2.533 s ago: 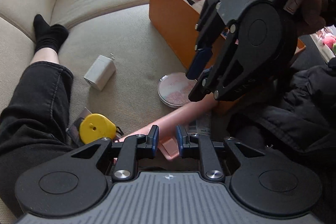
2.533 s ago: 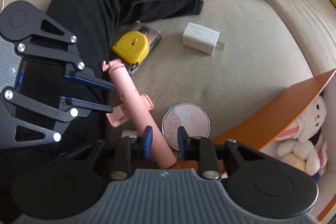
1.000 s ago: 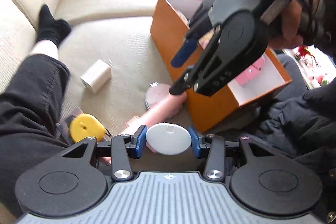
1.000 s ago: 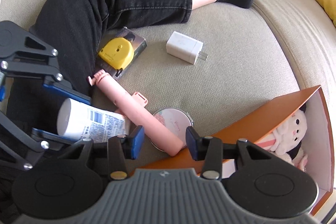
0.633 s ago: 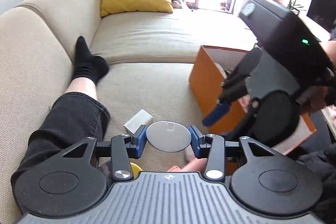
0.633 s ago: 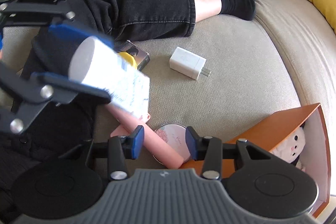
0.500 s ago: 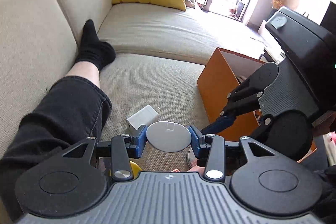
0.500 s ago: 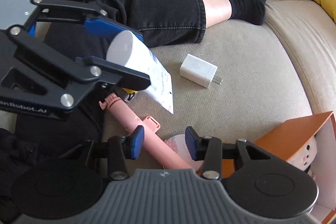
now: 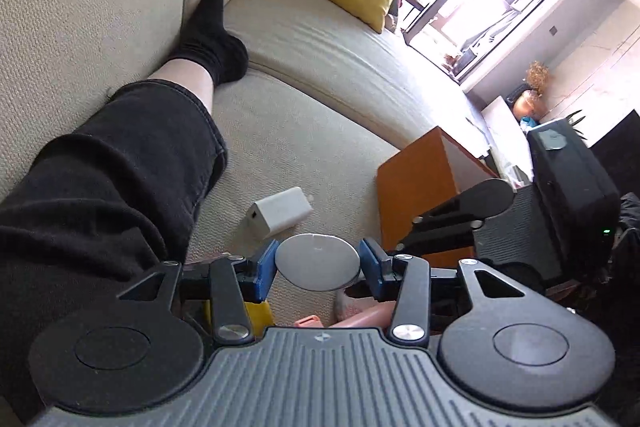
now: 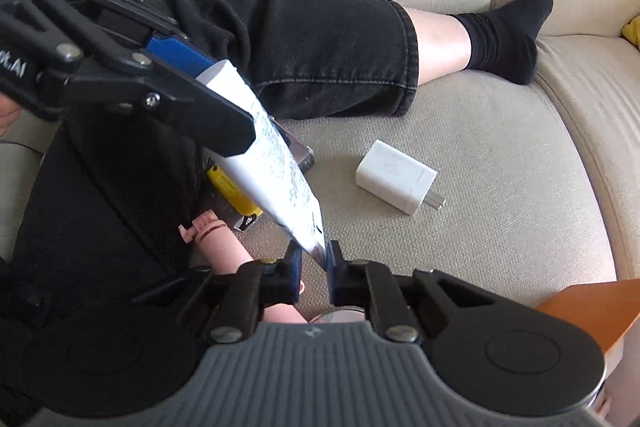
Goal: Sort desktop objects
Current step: 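Grasp the white lotion tube with the right tool, then grasp the photo card box with the left tool while the right tool holds the lotion tube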
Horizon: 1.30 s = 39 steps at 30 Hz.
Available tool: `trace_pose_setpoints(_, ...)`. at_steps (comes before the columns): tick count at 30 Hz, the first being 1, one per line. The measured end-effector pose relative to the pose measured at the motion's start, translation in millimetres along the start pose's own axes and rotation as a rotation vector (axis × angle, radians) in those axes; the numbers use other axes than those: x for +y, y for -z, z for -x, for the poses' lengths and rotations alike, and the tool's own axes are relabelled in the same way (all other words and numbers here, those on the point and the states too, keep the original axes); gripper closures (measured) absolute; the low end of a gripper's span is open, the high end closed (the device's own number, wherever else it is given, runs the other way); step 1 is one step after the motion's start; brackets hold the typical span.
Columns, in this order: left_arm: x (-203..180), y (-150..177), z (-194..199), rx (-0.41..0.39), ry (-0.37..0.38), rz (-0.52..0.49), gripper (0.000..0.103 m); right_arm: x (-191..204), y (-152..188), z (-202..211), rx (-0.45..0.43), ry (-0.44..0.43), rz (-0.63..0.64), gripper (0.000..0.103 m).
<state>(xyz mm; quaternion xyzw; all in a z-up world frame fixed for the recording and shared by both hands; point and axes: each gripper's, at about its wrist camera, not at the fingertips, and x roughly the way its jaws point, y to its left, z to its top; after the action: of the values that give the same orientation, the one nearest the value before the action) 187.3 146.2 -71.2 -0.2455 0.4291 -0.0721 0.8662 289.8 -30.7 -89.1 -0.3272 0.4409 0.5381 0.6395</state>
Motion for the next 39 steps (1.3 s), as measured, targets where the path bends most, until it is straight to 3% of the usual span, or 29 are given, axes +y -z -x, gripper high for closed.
trace_pose_setpoints(4,5.3,-3.8,-10.6,0.045,-0.038,0.013,0.048,-3.0,6.5,17.7,-0.002,0.030,0.009,0.095)
trace_pose_setpoints(7,-0.6,-0.9,-16.7,0.090,-0.120,-0.039,0.048,-6.6,9.7,30.1,-0.017,0.045,-0.011,0.101)
trace_pose_setpoints(9,-10.5,4.2,-21.9,0.143,-0.199,-0.111,0.046,-9.8,9.0,31.9,-0.013,0.089,-0.024,0.102)
trace_pose_setpoints(13,-38.4,26.2,-41.6,0.259,-0.354,-0.314,0.042,-18.5,5.6,38.8,-0.026,0.098,-0.062,0.102)
trace_pose_setpoints(16,-50.4,42.4,-58.1,0.346,-0.396,-0.419,0.041,-19.9,2.7,50.6,-0.043,0.101,-0.064,0.102)
trace_pose_setpoints(19,-52.3,47.3,-70.7,0.372,-0.432,-0.453,0.041,-20.5,0.4,56.5,-0.032,0.108,-0.055,0.102)
trace_pose_setpoints(21,-49.5,46.7,-77.2,0.379,-0.444,-0.452,0.044,-21.0,1.0,54.5,-0.025,0.123,-0.059,0.102)
trace_pose_setpoints(23,-46.7,44.9,-78.4,0.356,-0.441,-0.455,0.054,-23.2,2.1,50.8,-0.031,0.124,-0.070,0.102)
trace_pose_setpoints(27,-39.6,39.0,-74.6,0.328,-0.328,-0.392,0.071,-26.3,3.0,48.0,-0.054,0.119,-0.095,0.101)
trace_pose_setpoints(31,-39.7,39.7,-75.7,0.299,-0.273,-0.366,0.071,-27.2,4.9,45.3,-0.033,0.125,-0.095,0.096)
trace_pose_setpoints(34,-40.3,36.2,-74.7,0.304,-0.407,-0.347,0.065,-29.4,10.6,44.7,-0.019,0.134,-0.109,0.094)
trace_pose_setpoints(35,-38.4,33.7,-76.4,0.312,-0.445,-0.334,0.056,-30.2,12.6,44.6,-0.017,0.133,-0.115,0.094)
trace_pose_setpoints(37,-37.5,31.0,-79.3,0.334,-0.470,-0.316,0.053,-31.1,16.4,44.5,-0.018,0.131,-0.123,0.094)
trace_pose_setpoints(39,-40.8,30.4,-84.8,0.358,-0.503,-0.320,0.044,-31.6,19.4,43.9,-0.021,0.124,-0.129,0.094)
